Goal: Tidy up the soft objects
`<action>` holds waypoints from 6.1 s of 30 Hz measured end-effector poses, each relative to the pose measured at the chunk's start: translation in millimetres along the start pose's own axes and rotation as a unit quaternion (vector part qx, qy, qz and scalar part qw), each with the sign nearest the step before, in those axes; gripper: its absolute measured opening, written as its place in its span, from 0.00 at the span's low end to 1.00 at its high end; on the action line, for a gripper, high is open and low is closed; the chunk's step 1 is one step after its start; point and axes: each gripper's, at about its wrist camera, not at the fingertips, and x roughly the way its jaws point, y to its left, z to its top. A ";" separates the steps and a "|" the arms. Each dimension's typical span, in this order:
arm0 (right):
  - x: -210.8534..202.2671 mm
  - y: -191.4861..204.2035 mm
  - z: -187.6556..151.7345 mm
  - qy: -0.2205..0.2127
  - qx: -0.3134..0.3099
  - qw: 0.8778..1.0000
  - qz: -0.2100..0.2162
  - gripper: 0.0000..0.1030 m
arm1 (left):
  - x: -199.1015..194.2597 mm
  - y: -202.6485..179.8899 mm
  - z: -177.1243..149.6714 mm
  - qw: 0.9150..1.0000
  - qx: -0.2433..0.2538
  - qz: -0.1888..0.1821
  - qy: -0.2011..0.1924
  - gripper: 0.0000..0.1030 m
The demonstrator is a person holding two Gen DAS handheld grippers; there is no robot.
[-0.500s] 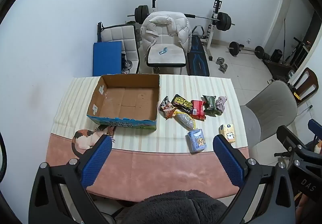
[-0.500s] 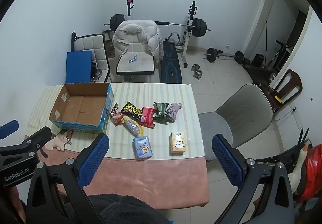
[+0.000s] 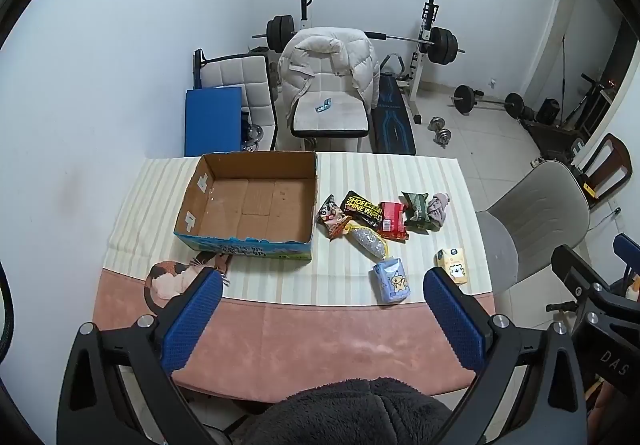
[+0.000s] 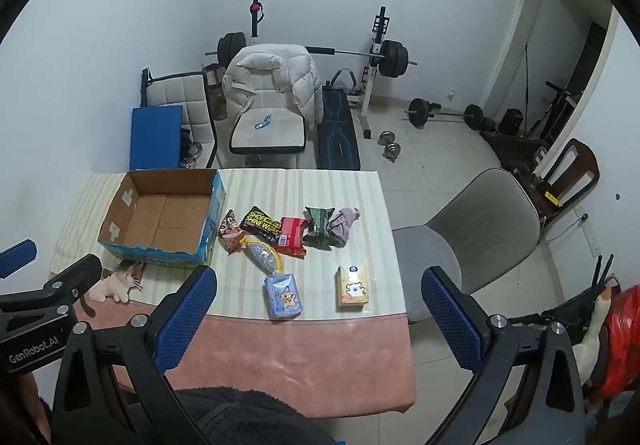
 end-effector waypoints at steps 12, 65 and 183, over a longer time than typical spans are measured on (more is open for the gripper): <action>-3.3 -2.2 -2.2 -0.011 0.003 1.000 0.002 1.00 | -5.7 8.2 0.7 1.000 -0.005 0.001 -0.012 1.00; 483.2 -119.0 -113.2 0.335 0.114 0.935 0.021 1.00 | 442.4 -134.0 -74.8 0.904 -0.042 -0.100 0.414 0.92; 333.5 134.3 -8.7 0.186 0.108 0.968 0.127 1.00 | 222.0 88.2 71.5 0.973 -0.021 -0.123 0.193 0.98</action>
